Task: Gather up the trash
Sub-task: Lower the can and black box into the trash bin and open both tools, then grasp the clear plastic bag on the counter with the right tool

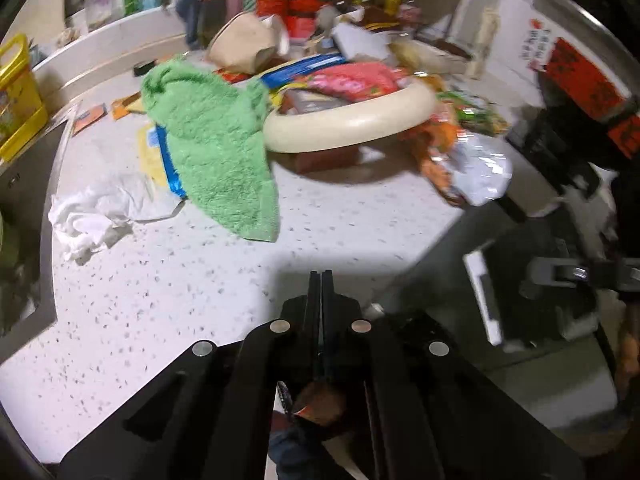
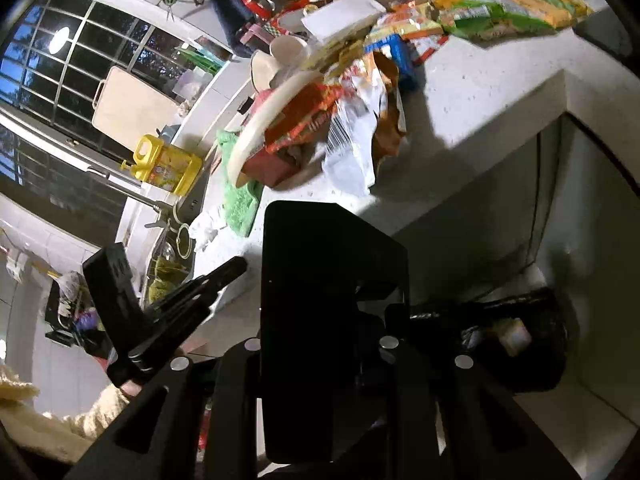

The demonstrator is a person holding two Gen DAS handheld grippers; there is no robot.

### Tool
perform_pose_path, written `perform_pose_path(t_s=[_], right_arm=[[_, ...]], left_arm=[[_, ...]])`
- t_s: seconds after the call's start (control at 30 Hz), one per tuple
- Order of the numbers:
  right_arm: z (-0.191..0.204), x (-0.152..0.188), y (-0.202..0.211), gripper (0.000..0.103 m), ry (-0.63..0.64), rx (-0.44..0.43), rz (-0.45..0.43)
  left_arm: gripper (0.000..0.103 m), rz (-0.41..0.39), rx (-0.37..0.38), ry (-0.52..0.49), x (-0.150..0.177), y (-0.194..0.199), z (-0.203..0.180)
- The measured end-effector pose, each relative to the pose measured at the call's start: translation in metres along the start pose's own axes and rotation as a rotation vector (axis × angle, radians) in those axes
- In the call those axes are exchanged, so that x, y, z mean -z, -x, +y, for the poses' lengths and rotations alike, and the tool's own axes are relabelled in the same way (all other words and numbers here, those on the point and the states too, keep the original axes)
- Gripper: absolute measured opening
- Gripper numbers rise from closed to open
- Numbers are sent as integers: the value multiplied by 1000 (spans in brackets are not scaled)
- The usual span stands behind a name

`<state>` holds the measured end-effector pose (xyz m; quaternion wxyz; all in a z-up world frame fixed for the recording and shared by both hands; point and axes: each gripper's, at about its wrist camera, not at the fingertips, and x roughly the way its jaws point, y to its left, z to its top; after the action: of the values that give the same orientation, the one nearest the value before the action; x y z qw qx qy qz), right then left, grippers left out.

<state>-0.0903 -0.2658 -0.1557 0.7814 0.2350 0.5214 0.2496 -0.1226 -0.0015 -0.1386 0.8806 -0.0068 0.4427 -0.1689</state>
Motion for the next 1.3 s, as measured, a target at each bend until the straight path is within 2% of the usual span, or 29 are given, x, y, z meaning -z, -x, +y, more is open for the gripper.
perform_pose_path(t_s=[0.03, 0.07, 0.1, 0.13, 0.17, 0.2, 0.3, 0.43, 0.5, 0.63, 0.7, 0.87, 1.07, 1.17, 1.3], right_arm=[[-3, 2, -2, 21, 5, 12, 15], [-7, 5, -6, 26, 6, 22, 38], [-16, 11, -16, 32, -16, 47, 80], [-22, 15, -25, 71, -32, 79, 107], [-30, 21, -34, 96, -40, 165, 129], [-35, 25, -40, 95, -38, 222, 134], [-48, 32, -50, 95, -66, 269, 158], [-23, 17, -24, 98, 24, 285, 74], [-5, 2, -1, 98, 64, 234, -2], [24, -30, 30, 98, 95, 146, -126], [35, -47, 36, 98, 100, 98, -166], [62, -92, 31, 98, 148, 75, -238], [66, -155, 5, 98, 77, -8, -251], [59, -189, -29, 98, -24, -54, -200], [36, -213, -67, 98, -165, -78, -147]], left_arm=[[7, 9, 21, -10, 5, 4, -2], [37, 21, 40, -22, 12, 6, -6], [74, 33, 43, -30, 19, 8, -11], [81, 24, 48, -32, 24, 8, -14], [84, 8, 64, -33, 29, 12, -17], [90, 16, 69, -35, 32, 13, -22], [91, 50, 58, -34, 35, 9, -24], [91, 37, 29, -23, 23, 17, -16], [91, 0, 20, -14, 11, 27, -11], [91, -86, -59, -28, -14, 46, -1], [91, -114, -97, -23, -26, 51, 8], [91, -180, -151, -4, -50, 62, 27], [91, -199, -169, 25, -66, 68, 43], [91, -210, -168, 17, -66, 73, 47], [91, -205, -183, 4, -63, 76, 54]])
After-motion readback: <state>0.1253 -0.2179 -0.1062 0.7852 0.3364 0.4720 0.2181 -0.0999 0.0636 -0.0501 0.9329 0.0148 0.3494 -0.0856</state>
